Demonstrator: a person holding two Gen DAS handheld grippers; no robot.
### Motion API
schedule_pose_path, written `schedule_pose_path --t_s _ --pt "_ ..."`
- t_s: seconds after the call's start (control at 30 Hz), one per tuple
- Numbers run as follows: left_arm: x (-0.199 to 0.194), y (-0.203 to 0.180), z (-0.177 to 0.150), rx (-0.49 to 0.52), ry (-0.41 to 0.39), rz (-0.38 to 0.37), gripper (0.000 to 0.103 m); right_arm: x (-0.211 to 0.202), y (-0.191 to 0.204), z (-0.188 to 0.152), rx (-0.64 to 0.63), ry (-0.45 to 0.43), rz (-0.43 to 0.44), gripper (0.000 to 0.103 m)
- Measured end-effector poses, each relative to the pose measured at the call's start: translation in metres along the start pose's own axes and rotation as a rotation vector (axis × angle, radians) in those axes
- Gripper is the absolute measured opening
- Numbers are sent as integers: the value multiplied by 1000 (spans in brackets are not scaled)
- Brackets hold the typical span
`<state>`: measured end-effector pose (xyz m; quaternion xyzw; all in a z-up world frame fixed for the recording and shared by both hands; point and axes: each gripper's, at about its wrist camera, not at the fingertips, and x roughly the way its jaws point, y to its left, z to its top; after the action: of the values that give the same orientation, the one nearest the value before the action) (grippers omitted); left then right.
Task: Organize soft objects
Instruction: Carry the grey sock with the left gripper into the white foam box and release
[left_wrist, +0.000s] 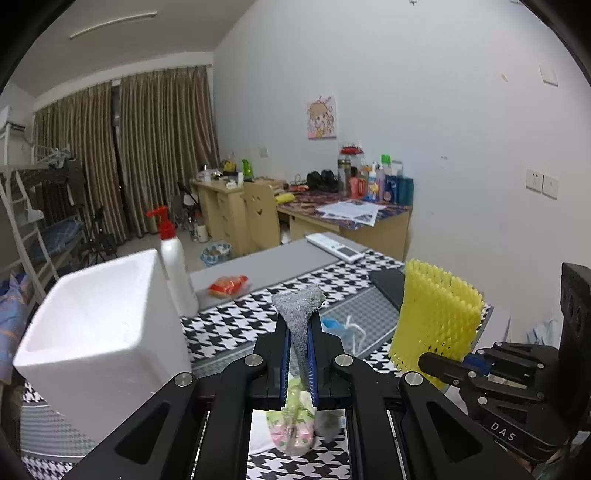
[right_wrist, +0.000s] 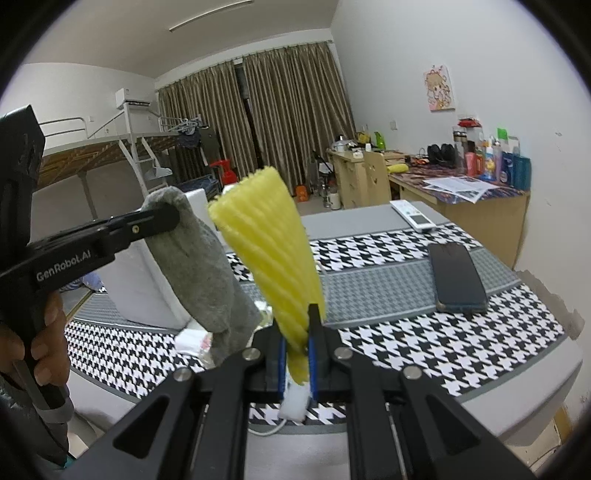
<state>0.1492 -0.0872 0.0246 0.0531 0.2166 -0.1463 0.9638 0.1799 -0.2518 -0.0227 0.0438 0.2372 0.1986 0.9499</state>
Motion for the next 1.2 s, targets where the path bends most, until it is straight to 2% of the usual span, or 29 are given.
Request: schedule_pose_path --t_s 0.47,0.97,1.2 --pt "-32 33 20 -33 -46 61 9 3 26 28 -52 -38 37 13" --pt "-26 59 35 -64 -55 84 9 19 46 51 -86 -43 61 13" --pt "-26 72 55 -58 -75 110 9 24 56 70 -103 -55 75 12"
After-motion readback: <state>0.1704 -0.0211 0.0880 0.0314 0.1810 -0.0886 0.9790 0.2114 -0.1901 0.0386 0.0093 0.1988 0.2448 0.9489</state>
